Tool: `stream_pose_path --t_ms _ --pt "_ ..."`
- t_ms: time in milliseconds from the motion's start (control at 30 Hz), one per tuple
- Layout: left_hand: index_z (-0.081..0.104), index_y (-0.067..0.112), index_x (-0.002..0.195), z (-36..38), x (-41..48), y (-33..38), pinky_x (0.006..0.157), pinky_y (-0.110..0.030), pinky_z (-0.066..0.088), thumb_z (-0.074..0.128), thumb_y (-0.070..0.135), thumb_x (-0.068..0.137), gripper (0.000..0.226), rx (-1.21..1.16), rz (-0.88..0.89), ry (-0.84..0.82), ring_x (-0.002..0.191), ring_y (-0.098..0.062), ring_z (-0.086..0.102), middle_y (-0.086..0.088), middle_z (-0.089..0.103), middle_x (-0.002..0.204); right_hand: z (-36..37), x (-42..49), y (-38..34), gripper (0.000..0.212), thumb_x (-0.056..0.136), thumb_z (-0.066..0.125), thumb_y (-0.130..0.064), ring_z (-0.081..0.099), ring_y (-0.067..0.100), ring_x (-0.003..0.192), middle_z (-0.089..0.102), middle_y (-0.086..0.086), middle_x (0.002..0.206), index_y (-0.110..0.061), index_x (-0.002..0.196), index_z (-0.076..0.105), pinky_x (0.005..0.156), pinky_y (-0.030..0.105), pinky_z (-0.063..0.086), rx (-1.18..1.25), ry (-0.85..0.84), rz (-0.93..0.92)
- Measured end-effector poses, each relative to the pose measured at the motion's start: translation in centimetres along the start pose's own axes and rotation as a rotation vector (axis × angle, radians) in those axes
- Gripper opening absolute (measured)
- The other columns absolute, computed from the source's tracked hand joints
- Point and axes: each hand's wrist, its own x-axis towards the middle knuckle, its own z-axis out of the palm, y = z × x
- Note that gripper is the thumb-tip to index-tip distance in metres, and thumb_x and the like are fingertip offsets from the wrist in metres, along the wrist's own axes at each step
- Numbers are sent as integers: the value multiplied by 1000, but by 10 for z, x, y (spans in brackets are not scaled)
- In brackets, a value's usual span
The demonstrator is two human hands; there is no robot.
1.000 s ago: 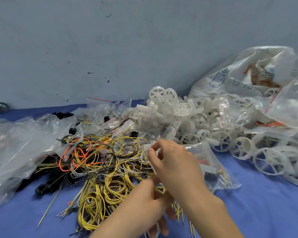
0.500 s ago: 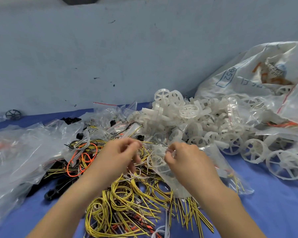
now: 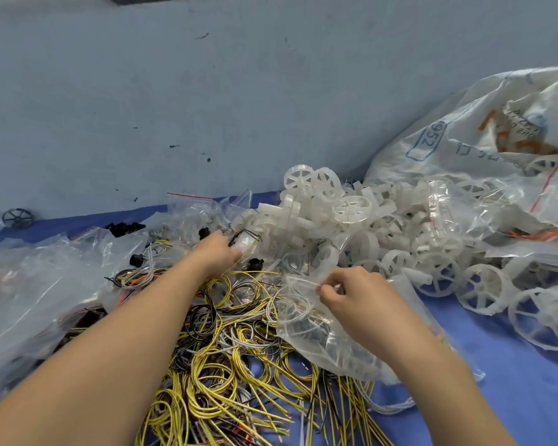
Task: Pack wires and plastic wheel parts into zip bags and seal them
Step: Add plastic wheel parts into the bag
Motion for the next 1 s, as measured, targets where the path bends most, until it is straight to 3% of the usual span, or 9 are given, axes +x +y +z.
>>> stream_pose_path --t_ms 67,133,200,333,400,567,733,900,1000 --pt "65 0 106 5 3 -1 76 -33 45 57 32 95 35 -74 -8 53 90 -28 61 -14 65 109 -1 1 -1 23 97 48 -32 63 13 69 70 -4 87 -25 94 69 66 39 58 -5 2 -4" --pt "63 6 90 5 2 0 68 -32 43 56 31 96 26 -170 -20 120 73 -23 56 -10 66 91 -2 1 -2 24 97 48 -32 64 15 73 71 -3 86 -22 92 69 69 42 58 -3 -1 -5" --pt "56 14 83 -3 -1 4 67 -32 42 55 32 96 22 -266 12 191 72 -22 54 -5 61 81 -2 2 -3 25 97 47 -31 65 17 75 71 -1 85 -21 91 69 71 43 58 1 -7 -6" --pt "53 18 91 -34 -17 12 63 -29 42 53 33 96 16 -262 193 419 74 -13 56 5 59 81 -1 3 -10 25 97 46 -30 64 19 77 70 0 85 -21 89 68 74 41 56 5 -14 -17" --pt "59 16 91 -48 -24 12 61 -30 46 53 32 97 18 -134 271 384 69 -12 58 3 65 79 0 3 -13 26 97 46 -30 64 20 76 70 1 84 -19 88 67 73 39 56 4 -11 -14" --pt "66 12 102 -75 -37 6 78 -40 54 54 32 97 24 35 315 398 81 -24 66 -6 71 88 2 1 -18 29 98 45 -30 66 25 76 71 6 88 -13 95 69 69 38 55 11 -16 -5" --pt "64 11 99 -107 -40 -13 73 -38 52 49 35 98 28 75 270 616 73 -26 63 -3 65 84 3 1 -18 25 99 45 -30 62 18 70 67 -1 80 -21 90 67 67 35 54 2 -14 -16" --pt "63 16 97 -115 -49 -20 71 -36 54 51 38 98 26 -1 323 598 63 -14 65 2 67 74 0 1 -16 25 98 45 -29 65 16 74 70 -1 82 -23 93 70 72 38 58 -1 -3 -17" --pt "64 17 97 -114 -59 -17 57 -26 50 53 37 97 22 -109 370 589 56 1 63 7 66 69 0 0 -16 26 98 45 -29 66 17 75 71 -1 84 -23 94 70 72 39 58 4 10 -24"
